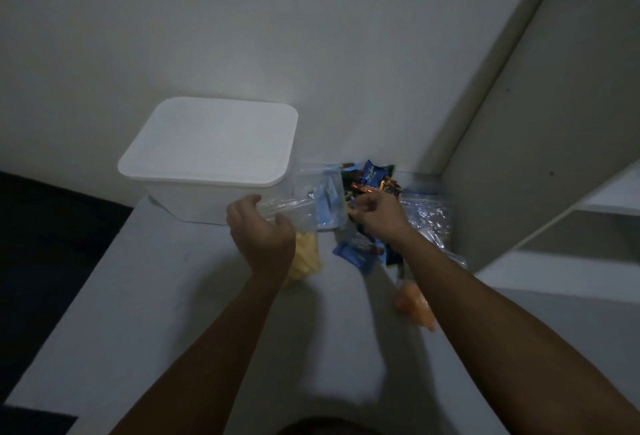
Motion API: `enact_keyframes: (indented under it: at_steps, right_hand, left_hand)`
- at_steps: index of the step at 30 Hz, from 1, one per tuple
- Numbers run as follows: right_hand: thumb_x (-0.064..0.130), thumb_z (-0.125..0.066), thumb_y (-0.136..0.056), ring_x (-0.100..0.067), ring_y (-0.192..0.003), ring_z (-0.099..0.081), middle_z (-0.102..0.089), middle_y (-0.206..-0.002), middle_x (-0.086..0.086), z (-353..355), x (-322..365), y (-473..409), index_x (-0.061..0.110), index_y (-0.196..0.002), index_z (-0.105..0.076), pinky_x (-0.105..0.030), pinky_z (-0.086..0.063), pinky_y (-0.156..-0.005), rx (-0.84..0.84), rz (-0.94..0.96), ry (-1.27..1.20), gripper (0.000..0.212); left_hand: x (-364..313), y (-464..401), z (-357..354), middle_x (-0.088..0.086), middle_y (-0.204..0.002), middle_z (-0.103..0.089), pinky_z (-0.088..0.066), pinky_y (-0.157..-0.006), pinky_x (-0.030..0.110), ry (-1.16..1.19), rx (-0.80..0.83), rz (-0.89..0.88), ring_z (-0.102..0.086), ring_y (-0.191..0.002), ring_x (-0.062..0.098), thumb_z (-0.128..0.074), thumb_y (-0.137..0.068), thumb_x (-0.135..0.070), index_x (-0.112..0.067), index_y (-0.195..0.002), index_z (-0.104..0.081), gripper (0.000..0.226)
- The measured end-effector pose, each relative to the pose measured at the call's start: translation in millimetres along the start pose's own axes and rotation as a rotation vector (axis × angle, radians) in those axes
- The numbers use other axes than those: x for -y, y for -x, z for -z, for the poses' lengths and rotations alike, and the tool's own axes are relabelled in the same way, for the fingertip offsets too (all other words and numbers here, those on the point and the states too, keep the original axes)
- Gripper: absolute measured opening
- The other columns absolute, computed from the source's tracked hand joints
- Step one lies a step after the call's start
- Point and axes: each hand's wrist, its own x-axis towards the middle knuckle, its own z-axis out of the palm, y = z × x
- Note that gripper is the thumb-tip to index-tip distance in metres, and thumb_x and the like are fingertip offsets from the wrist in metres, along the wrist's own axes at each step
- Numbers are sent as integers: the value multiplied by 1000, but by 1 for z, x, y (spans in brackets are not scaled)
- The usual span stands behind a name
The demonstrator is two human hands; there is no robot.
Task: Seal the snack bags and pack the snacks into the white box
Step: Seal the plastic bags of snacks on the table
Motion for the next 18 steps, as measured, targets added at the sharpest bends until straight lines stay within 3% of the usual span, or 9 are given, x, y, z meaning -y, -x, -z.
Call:
enact_keyframes:
  at_steps: [2,4,7,9,11,13,14,16,18]
  right_hand:
    - [10,-70,-83,-21,-94,-64,-67,-95,-5,17,-18,6,7,-106,-68,-37,-53,-88,-46,-57,44,23]
    - [11,-70,-83,-20,-92,-63,-67,-94,-5,35,-36,11,8,-100,-70,-37,-53,-87,-94,-110,92,17]
    - [13,-73,-76,-24,-84,-67,-66,-79,-6,59,-59,23,13,-76,-68,-37,-56,-77,-211,-240,158,5]
    - [23,-84,-59,-22,-76,-64,-61,-74,-5,72,-62,40,14,-68,-61,-31,-52,-65,-235,-408,234,26]
    - [42,-89,-40,-18,-76,-64,-61,-79,-1,77,-67,58,15,-75,-60,-27,-51,-63,-185,-589,355,53]
    - [50,-82,-57,-14,-65,-62,-61,-80,0,81,-75,67,15,-86,-65,-24,-50,-56,-98,-621,392,49]
    - [47,-76,-70,-14,-64,-61,-63,-84,-2,80,-82,68,13,-96,-68,-24,-48,-54,-48,-589,399,43]
    - [35,-67,-84,-22,-88,-67,-67,-109,-9,80,-93,70,12,-116,-65,-27,-49,-65,27,-507,404,40]
    - [27,-67,-85,-27,-108,-63,-65,-122,-10,77,-98,73,12,-121,-63,-29,-48,-79,-17,-457,308,39]
  left_hand:
    - [-15,11,-15,14,-94,-57,-48,-77,39,93,70,-107,-56,-87,32,-60,-65,-6,-3,-96,-59,32]
    - [-32,22,-30,12,-90,-61,-48,-74,36,168,245,-130,-59,-82,29,-62,-71,-4,-4,-92,-62,21]
    - [-47,41,-57,3,-92,-65,-50,-80,31,119,747,50,-62,-87,21,-64,-79,-13,-12,-97,-65,18]
    - [-55,56,-74,-1,-94,-67,-52,-86,33,28,1017,104,-64,-91,19,-61,-77,-27,-22,-98,-64,22]
    - [-62,68,-83,5,-97,-70,-51,-87,34,-22,1170,82,-64,-97,23,-62,-78,-22,-15,-99,-66,22]
    - [-70,81,-91,13,-102,-69,-49,-81,32,-8,1309,82,-63,-102,27,-66,-78,-15,-4,-101,-66,25]
    - [-74,86,-93,12,-103,-68,-49,-81,33,2,1367,102,-63,-102,27,-68,-74,-21,-5,-102,-66,32]
    - [-77,94,-96,9,-101,-69,-52,-85,38,25,1444,164,-65,-100,27,-67,-62,-34,-12,-98,-67,42]
    - [-80,100,-99,8,-102,-69,-54,-88,39,44,1511,223,-65,-96,24,-68,-68,-26,-12,-101,-68,35]
